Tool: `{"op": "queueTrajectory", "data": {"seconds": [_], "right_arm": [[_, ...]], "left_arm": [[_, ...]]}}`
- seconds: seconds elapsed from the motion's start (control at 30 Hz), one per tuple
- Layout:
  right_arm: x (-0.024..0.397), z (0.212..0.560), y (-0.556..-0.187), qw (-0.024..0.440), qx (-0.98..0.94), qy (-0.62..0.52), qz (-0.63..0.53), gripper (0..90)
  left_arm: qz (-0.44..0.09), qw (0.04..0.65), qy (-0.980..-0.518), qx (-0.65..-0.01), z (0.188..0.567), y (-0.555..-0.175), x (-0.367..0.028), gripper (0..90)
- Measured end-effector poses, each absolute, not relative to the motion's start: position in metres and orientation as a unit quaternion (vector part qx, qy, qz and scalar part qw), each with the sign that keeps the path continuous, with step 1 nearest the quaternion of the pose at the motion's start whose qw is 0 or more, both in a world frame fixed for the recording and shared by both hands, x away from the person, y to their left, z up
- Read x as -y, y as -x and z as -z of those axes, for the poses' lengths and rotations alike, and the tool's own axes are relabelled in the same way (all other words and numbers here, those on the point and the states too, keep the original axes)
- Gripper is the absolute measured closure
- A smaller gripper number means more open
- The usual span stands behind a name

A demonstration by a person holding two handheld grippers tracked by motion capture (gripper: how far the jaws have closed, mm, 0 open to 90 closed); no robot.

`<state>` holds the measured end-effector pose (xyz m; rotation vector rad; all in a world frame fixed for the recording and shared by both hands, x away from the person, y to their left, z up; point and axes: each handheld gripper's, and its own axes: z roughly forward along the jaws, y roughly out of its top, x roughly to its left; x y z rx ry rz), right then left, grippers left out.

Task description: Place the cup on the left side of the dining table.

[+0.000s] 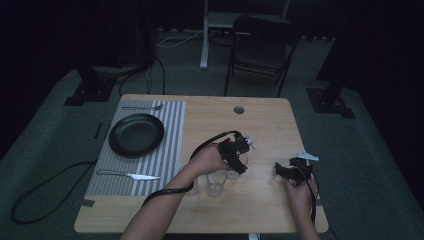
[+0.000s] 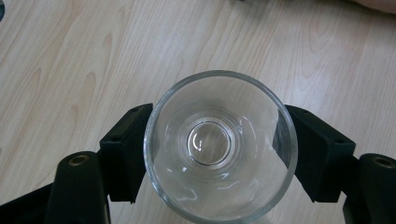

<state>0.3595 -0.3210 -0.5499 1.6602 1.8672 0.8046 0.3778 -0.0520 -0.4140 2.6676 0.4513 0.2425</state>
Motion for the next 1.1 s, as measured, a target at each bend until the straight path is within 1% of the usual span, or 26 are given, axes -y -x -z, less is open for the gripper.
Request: {"op": "queueTrajectory", "data": {"seconds": [0.1, 0.37, 0.67, 1.1], "right_arm": [[0.321, 0.550, -0.359, 0.255, -0.687, -0.612, -0.296, 12.3], [0.321, 0.550, -0.360, 0.256, -0.688, -0.611, -0.297, 12.3], [0.321, 0.550, -0.360, 0.256, -0.688, -0.611, -0.297, 12.3], [0.321, 0.550, -0.360, 0.256, -0.688, -0.611, -0.296, 12.3]], "left_arm": [[-0.091, 0.207, -0.960, -0.164, 0.413, -0.380, 0.047, 29.3], [-0.095, 0.205, -0.954, -0.198, 0.412, -0.391, 0.031, 29.3], [-0.102, 0.204, -0.945, -0.234, 0.410, -0.402, 0.004, 29.3], [-0.115, 0.200, -0.934, -0.273, 0.403, -0.408, -0.040, 29.3]]}}
